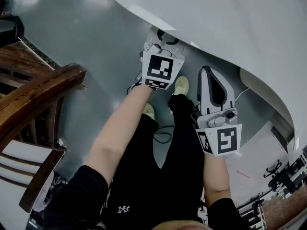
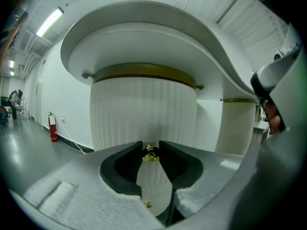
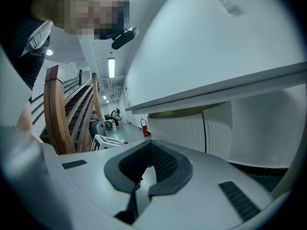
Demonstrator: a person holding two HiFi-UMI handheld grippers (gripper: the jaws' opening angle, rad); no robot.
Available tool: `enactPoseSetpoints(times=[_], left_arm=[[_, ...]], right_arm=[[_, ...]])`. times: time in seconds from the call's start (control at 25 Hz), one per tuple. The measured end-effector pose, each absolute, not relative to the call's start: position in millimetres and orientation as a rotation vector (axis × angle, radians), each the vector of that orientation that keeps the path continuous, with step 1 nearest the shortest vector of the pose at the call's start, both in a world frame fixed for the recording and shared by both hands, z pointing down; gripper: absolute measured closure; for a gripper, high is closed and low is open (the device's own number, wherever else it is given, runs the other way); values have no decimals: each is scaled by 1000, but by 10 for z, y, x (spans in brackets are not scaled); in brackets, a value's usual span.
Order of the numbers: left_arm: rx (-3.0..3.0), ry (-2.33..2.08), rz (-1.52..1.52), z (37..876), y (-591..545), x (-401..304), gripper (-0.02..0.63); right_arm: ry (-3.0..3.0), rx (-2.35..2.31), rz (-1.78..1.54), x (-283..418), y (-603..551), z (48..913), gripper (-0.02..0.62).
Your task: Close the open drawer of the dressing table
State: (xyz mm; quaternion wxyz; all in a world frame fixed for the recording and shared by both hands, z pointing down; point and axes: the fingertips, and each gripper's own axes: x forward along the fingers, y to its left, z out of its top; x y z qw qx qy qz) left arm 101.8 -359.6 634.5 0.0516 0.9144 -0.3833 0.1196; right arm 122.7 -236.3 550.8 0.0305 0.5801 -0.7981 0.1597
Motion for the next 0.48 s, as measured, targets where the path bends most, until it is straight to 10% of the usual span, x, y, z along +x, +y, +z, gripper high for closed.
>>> enactPoseSetpoints(times=[0.48], left_arm=[[2735,-1165,430,6159,-3349,821,495]], right_arm=[[-2468,1769,516,1116,-2245,5188,580]])
